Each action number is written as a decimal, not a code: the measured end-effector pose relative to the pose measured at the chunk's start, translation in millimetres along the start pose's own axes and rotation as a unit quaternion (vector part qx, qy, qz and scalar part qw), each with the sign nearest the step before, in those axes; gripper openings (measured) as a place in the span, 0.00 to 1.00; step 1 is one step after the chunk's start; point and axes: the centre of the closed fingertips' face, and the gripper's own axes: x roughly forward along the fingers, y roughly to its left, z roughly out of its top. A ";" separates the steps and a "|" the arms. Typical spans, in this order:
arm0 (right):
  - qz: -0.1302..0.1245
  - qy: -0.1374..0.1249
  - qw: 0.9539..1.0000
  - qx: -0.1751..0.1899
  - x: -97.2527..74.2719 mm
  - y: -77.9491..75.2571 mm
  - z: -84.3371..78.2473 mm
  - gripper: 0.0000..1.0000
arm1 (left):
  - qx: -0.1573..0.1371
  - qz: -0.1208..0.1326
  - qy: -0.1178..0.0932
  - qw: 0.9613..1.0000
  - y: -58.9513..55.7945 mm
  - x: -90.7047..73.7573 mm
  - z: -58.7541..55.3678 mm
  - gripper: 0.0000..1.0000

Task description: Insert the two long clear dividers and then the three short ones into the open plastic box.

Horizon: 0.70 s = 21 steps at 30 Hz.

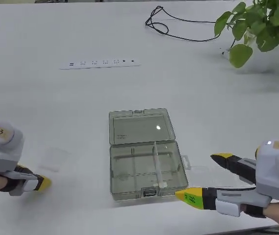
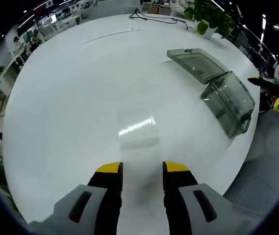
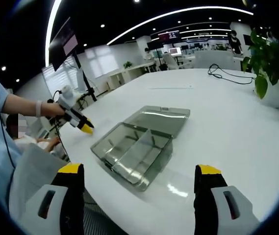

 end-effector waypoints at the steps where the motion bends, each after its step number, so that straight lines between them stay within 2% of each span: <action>1: 0.001 0.002 1.000 0.002 0.7 0.4 0.5 0.93 | -0.017 -0.005 -0.012 1.000 -2.3 -1.5 2.6 0.30; 4: 0.002 0.002 1.000 0.006 2.0 1.8 2.5 0.93 | -0.046 -0.019 -0.042 0.998 -7.0 -7.0 11.0 0.30; 6: 0.003 0.001 1.000 0.011 3.5 2.5 4.3 0.93 | -0.068 -0.033 -0.065 0.995 -13.2 -11.3 18.8 0.30; 8: 0.005 0.004 1.000 0.031 5.4 3.8 5.2 0.93 | -0.078 -0.046 -0.082 0.992 -20.8 -16.5 26.5 0.30; 9: 0.007 -0.002 0.999 0.034 5.9 3.9 8.2 0.92 | -0.078 -0.048 -0.087 0.992 -22.8 -18.4 29.6 0.30; 11: 0.003 -0.004 0.999 0.045 6.8 1.7 11.8 0.92 | -0.091 -0.064 -0.106 0.988 -32.3 -22.8 39.6 0.30; 14: 0.007 -0.008 0.998 0.059 7.4 3.9 18.2 0.91 | -0.111 -0.089 -0.138 0.980 -49.6 -28.5 56.3 0.30; 16: 0.008 -0.013 0.998 0.062 7.9 4.2 23.0 0.90 | -0.117 -0.101 -0.148 0.977 -59.3 -30.0 62.5 0.30; 19: 0.013 -0.021 0.996 0.088 9.0 6.2 31.6 0.90 | -0.126 -0.119 -0.157 0.972 -76.8 -30.3 70.1 0.30; 21: 0.013 -0.027 0.996 0.086 8.7 6.9 36.5 0.90 | -0.125 -0.135 -0.165 0.969 -90.6 -30.0 75.4 0.30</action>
